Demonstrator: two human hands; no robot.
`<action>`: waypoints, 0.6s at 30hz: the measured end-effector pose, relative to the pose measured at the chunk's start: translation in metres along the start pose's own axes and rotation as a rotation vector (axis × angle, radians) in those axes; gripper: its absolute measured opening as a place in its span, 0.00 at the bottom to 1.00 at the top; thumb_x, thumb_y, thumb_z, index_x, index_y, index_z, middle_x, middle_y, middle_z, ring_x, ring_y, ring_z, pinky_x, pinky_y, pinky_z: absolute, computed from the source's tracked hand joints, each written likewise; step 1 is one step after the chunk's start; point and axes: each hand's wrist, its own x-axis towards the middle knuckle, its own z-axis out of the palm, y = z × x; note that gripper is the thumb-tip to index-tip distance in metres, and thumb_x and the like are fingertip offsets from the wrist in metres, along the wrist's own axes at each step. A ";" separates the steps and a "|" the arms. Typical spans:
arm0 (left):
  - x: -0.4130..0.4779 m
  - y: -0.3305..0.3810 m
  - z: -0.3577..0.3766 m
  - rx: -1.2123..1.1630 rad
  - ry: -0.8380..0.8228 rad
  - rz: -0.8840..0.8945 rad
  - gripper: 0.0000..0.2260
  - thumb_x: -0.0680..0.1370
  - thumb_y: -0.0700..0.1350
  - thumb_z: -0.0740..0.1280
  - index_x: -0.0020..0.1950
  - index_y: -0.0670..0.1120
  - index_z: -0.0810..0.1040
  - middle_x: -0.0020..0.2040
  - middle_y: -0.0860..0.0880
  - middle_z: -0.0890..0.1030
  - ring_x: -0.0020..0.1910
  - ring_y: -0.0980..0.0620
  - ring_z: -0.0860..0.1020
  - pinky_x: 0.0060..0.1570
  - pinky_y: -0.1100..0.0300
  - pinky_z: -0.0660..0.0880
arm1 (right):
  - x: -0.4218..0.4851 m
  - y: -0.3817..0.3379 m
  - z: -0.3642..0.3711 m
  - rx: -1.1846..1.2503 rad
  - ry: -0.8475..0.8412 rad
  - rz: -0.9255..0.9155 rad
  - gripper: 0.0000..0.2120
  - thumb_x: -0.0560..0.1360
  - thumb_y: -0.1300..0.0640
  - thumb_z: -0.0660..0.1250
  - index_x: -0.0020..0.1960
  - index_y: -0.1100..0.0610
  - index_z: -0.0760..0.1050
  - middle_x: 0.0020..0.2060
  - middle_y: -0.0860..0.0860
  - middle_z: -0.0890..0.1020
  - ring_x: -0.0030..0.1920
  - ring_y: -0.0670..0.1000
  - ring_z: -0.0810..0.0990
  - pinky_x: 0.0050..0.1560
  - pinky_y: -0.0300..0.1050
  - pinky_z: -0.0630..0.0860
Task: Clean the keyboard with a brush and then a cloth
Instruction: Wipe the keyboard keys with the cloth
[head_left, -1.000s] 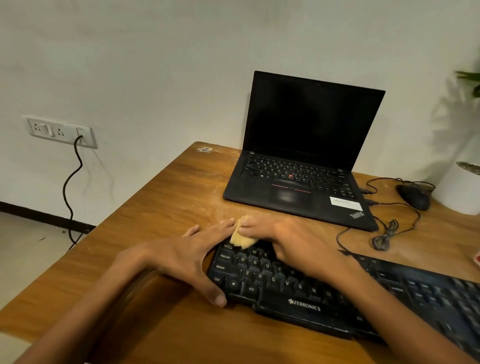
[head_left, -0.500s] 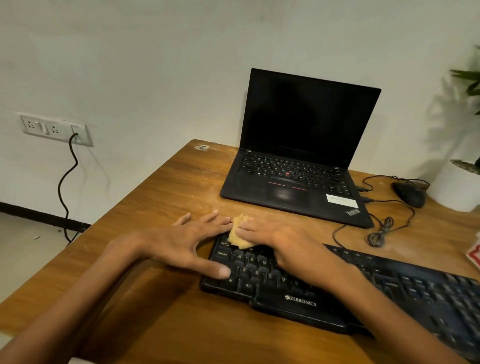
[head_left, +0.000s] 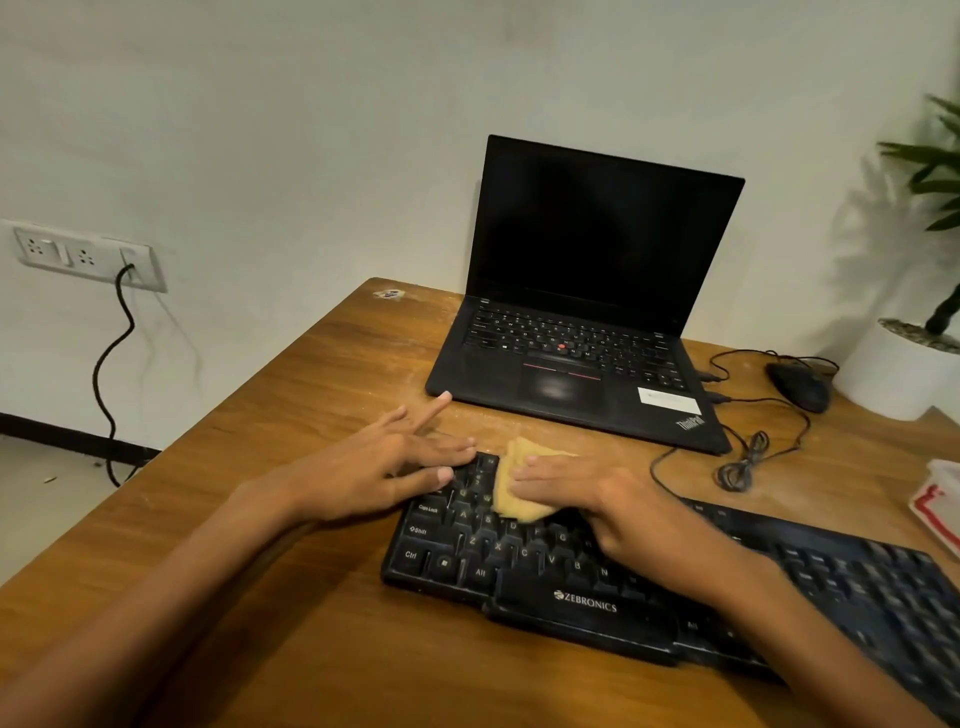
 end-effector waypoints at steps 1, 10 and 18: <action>0.000 -0.002 0.001 -0.021 -0.001 0.004 0.24 0.75 0.62 0.47 0.70 0.59 0.59 0.72 0.64 0.53 0.70 0.68 0.35 0.73 0.55 0.38 | -0.007 0.007 -0.007 -0.005 -0.001 0.033 0.28 0.73 0.71 0.62 0.65 0.45 0.69 0.63 0.36 0.69 0.64 0.31 0.62 0.67 0.24 0.53; -0.012 -0.015 0.003 -0.224 0.014 -0.035 0.22 0.74 0.64 0.51 0.68 0.65 0.63 0.73 0.67 0.49 0.71 0.68 0.38 0.73 0.51 0.42 | 0.004 -0.016 0.010 0.020 -0.009 -0.051 0.29 0.73 0.73 0.59 0.68 0.47 0.67 0.64 0.35 0.64 0.66 0.31 0.59 0.68 0.26 0.51; -0.013 -0.014 0.003 -0.257 -0.001 -0.049 0.22 0.72 0.67 0.51 0.67 0.68 0.63 0.73 0.68 0.47 0.73 0.64 0.39 0.73 0.48 0.46 | -0.015 -0.010 -0.018 0.018 0.025 0.059 0.24 0.75 0.68 0.58 0.64 0.45 0.72 0.60 0.34 0.69 0.60 0.27 0.61 0.64 0.22 0.57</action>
